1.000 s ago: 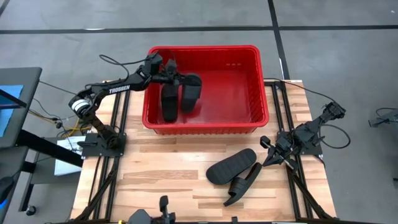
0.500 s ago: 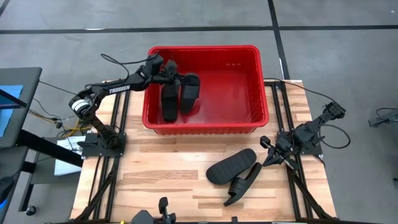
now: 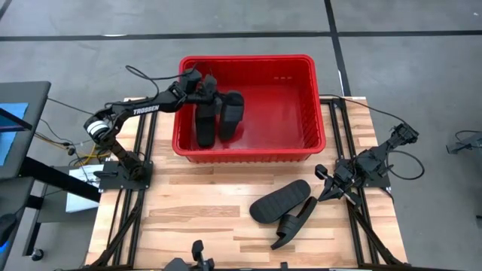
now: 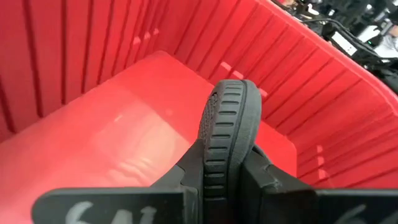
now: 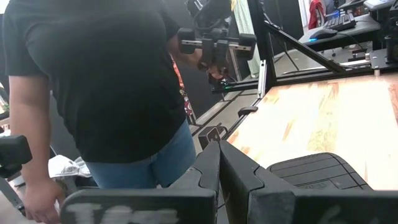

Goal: Pick and place slides into bin
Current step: Put the black slides into the red bin

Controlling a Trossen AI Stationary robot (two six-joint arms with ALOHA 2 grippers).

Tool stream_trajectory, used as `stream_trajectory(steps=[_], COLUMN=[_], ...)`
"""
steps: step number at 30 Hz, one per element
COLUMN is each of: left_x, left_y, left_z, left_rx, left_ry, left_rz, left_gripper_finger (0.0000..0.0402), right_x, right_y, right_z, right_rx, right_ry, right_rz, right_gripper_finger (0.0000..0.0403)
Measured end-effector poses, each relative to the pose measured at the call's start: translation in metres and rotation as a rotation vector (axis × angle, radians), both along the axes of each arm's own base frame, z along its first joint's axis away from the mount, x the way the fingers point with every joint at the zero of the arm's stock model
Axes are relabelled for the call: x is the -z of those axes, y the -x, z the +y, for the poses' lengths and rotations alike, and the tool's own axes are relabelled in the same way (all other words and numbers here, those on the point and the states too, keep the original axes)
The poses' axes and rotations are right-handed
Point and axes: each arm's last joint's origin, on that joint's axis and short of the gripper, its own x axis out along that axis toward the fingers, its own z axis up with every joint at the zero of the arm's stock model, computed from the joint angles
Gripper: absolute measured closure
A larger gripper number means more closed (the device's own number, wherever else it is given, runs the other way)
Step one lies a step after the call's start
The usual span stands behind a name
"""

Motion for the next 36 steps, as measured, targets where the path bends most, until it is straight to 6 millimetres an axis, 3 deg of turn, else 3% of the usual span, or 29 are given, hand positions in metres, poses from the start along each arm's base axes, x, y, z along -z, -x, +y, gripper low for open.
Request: stream_trajectory(steps=[36], left_x=[0.0092], left_y=[0.0058], left_z=[0.0018], left_rx=[-0.106], left_ry=[-0.065], left_rz=[0.139], left_gripper_finger=[0.0362], right_x=[0.0001], right_y=[0.0], right_z=[0.0], right_rx=[0.0], right_ry=[0.0], right_rz=[0.0], right_gripper_finger=[0.0403])
